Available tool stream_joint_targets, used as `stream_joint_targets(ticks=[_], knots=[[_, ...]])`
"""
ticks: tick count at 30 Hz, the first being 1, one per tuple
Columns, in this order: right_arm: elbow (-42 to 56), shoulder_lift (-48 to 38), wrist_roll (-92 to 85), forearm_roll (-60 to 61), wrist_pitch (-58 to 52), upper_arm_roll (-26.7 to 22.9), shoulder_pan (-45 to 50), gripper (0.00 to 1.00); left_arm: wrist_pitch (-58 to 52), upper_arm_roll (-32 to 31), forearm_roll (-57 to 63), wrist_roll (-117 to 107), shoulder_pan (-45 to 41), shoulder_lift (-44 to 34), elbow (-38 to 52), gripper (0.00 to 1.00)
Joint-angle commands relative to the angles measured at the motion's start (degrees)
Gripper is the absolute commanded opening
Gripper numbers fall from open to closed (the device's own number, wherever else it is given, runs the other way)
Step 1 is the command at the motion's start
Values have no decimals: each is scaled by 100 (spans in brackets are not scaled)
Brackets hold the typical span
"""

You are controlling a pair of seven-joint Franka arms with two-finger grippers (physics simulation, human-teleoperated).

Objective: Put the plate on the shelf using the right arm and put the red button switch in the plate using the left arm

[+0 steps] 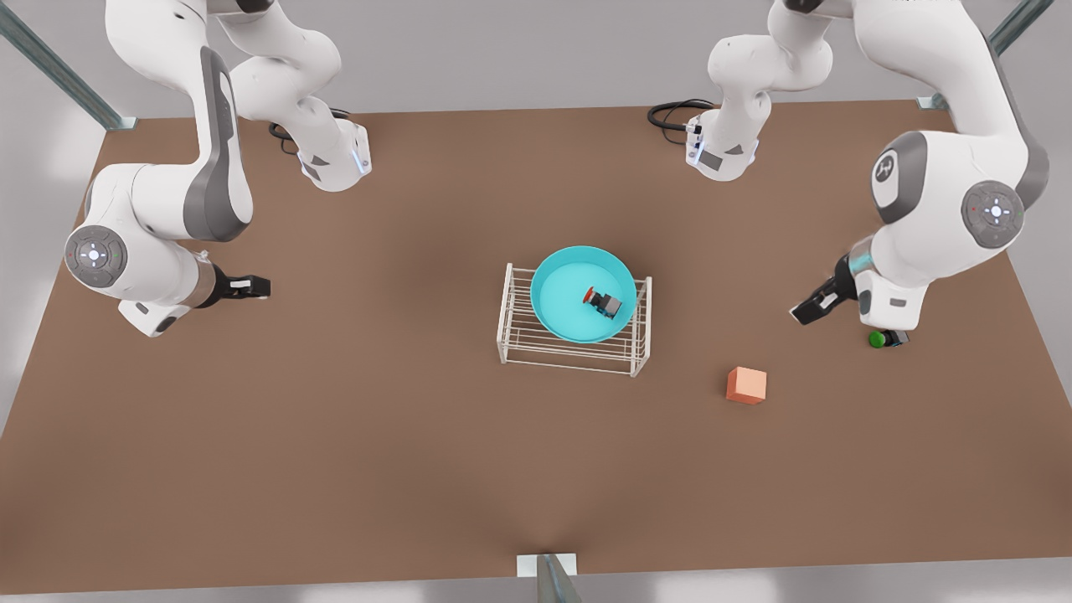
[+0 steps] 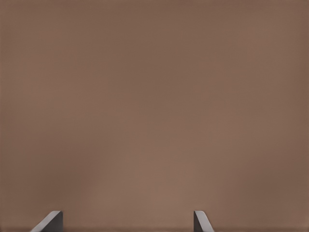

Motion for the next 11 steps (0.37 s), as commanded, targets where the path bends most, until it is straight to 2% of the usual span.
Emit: stream_joint_targets(ticks=[1,11], knots=[[2,-5,5,3,-3,-12,-1,100,146,2,-41,3990,-10,12,4,100],[2,-5,5,3,-3,-12,-1,100,146,2,-32,3999,-19,47,4,100]])
